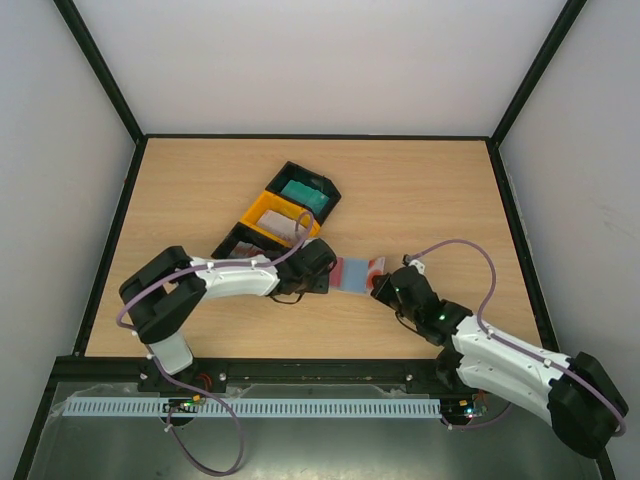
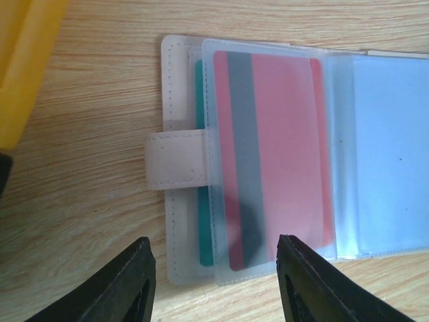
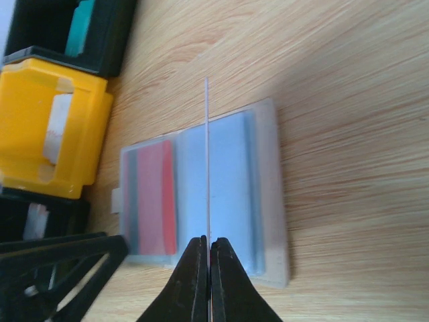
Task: Put the credit cards into the card holder
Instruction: Insert the credit card into the card holder.
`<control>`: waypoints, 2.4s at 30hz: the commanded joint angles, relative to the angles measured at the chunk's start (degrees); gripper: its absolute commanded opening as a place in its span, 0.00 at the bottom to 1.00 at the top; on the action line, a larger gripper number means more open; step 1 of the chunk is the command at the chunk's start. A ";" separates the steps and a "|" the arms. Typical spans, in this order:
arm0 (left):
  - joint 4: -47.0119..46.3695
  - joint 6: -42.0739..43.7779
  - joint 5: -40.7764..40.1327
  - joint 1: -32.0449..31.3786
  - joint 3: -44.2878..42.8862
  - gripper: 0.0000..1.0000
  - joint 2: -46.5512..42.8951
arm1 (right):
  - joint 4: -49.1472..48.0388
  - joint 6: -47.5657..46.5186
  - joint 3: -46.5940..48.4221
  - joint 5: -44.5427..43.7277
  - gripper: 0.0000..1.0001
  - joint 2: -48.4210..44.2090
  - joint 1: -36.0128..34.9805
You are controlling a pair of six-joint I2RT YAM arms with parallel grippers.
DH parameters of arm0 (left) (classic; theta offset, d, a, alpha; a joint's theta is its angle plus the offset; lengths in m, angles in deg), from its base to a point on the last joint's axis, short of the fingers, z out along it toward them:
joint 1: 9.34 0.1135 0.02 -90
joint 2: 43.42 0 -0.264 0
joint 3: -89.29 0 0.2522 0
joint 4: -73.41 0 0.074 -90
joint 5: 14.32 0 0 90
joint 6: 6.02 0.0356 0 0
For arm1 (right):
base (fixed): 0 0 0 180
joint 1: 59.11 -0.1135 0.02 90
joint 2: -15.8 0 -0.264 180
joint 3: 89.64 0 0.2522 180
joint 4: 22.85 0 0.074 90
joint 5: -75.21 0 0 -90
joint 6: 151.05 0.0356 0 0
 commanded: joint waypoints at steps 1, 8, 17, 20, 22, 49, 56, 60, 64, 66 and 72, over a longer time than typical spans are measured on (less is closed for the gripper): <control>-1.43 -0.43 1.23 0.88 -1.90 0.51 2.69 | -9.24 -3.17 -0.72 4.47 0.02 1.63 -0.32; -0.40 -3.19 0.19 2.25 -1.05 0.47 3.76 | -18.81 -3.00 -0.37 8.34 0.02 8.34 -0.17; 1.23 -3.66 -0.02 2.58 -0.41 0.40 3.90 | -30.95 -1.32 0.80 12.87 0.02 21.82 0.55; 1.17 -3.53 0.49 2.60 -0.04 0.42 3.42 | -32.39 -0.39 0.83 12.65 0.02 24.29 0.58; 1.13 -3.29 0.75 2.66 -0.03 0.47 3.10 | -32.80 0.45 0.66 12.24 0.02 25.42 0.56; -0.35 0.39 4.42 5.06 -0.10 0.51 2.25 | -40.97 5.38 -0.64 12.42 0.02 33.04 0.62; -0.71 0.38 5.29 5.04 0.74 0.43 2.83 | -41.57 5.50 -0.85 12.20 0.02 35.10 0.55; -0.92 0.38 5.84 5.04 0.77 0.42 2.94 | -42.39 5.83 -1.10 11.87 0.02 37.07 0.55; -1.11 0.48 6.47 5.06 0.77 0.41 3.07 | -43.32 6.22 -1.58 10.69 0.02 38.71 0.55; -1.11 0.56 6.65 5.09 0.79 0.40 3.10 | -44.47 6.64 -2.06 10.02 0.02 39.33 0.55; -1.38 0.62 7.31 5.04 0.88 0.38 3.32 | -45.92 8.32 -2.10 9.78 0.02 42.16 0.34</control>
